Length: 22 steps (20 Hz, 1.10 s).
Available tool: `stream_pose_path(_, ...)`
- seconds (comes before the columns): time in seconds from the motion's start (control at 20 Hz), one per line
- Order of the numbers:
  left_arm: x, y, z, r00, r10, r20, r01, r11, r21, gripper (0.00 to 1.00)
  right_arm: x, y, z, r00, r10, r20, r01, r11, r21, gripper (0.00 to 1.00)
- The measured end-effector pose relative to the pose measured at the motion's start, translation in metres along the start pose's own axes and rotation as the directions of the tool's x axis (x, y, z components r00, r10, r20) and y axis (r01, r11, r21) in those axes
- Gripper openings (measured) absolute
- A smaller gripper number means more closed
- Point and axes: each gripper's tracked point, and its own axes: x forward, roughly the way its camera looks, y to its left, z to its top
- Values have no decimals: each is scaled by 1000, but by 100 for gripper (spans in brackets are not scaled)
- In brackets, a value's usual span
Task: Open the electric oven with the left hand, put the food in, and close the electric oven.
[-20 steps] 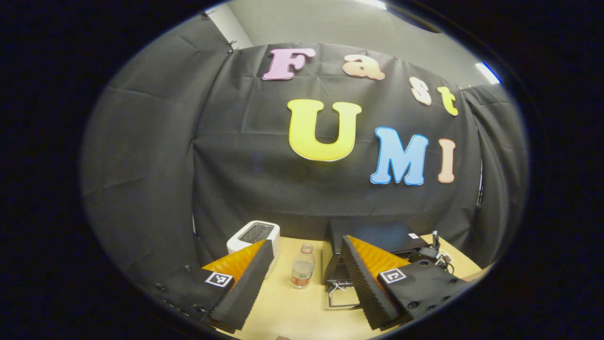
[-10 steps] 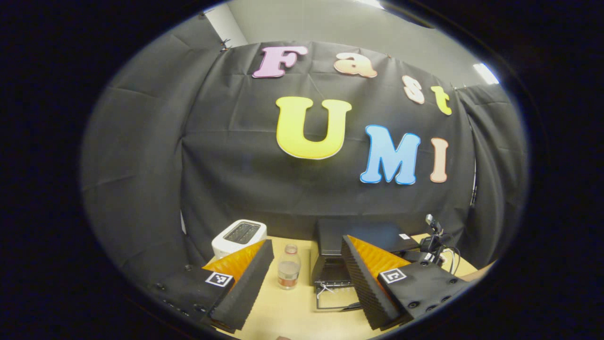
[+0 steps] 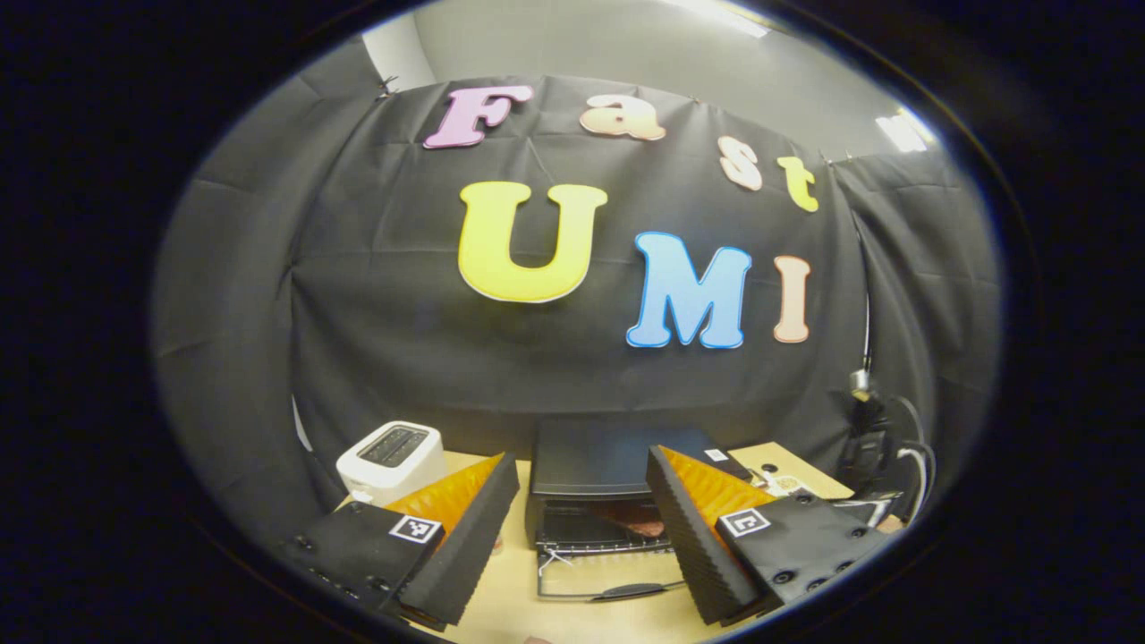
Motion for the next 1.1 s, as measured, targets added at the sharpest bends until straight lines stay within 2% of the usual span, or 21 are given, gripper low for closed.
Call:
stream_pose_path(0.15, 2, -27, 6, 1000, -14, 24, 13, 1000, 18, 97, -46, -17, 50, 989, -21, 148, 33, 996, -82, 74)
stream_pose_path(0.25, 3, -46, 7, 999, -27, 29, 26, 1000, 16, 100, -76, -21, 80, 971, -23, 236, 52, 992, -118, 73)
stream_pose_path(0.45, 1, -81, 10, 998, -49, 44, 48, 998, 26, 100, -115, -30, 116, 943, -18, 331, 59, 992, -115, 74)
stream_pose_path(0.65, -2, -105, 9, 997, -60, 42, 59, 998, 26, 100, -139, -44, 130, 924, -14, 382, 66, 990, -125, 74)
stream_pose_path(0.8, 0, -110, -4, 998, -60, 8, 59, 998, 32, 100, -142, -41, 133, 921, 18, 388, 40, 989, -142, 90)
stream_pose_path(1.1, 9, -107, -60, 992, -41, -121, 46, 998, 36, 100, -148, -42, 137, 920, 31, 391, 32, 987, -155, 91)
